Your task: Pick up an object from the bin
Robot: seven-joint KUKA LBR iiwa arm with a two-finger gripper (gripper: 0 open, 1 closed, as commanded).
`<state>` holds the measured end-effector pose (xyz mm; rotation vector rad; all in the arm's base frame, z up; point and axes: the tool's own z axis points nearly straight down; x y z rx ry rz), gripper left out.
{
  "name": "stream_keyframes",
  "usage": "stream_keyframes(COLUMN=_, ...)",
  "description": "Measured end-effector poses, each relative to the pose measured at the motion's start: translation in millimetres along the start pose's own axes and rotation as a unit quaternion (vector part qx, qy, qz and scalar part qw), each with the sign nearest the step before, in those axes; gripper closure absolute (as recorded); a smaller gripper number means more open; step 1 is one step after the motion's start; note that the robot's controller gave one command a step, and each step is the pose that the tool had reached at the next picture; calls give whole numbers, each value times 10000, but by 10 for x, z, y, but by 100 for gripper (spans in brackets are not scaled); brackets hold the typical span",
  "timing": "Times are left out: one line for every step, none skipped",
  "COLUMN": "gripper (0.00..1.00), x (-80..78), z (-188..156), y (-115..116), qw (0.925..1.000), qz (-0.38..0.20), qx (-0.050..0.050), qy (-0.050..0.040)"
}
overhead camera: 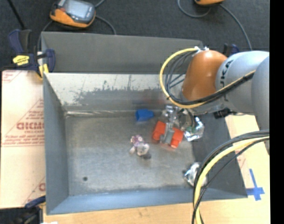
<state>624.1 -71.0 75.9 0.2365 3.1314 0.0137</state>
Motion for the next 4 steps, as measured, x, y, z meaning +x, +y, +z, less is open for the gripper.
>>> stream_keyframes(gripper=100, x=-1, z=-1, y=0, qw=10000, qz=0, qx=0, qy=-1)
stream_keyframes(gripper=100, x=-1, z=-1, y=-1, qw=10000, qz=-1, qx=1, qy=-1)
stream_keyframes(gripper=100, x=-1, z=-1, y=-1, qw=10000, qz=-1, qx=1, qy=-1)
stream_keyframes(gripper=100, x=-2, z=-1, y=-1, qw=10000, qz=-1, qx=1, qy=-2)
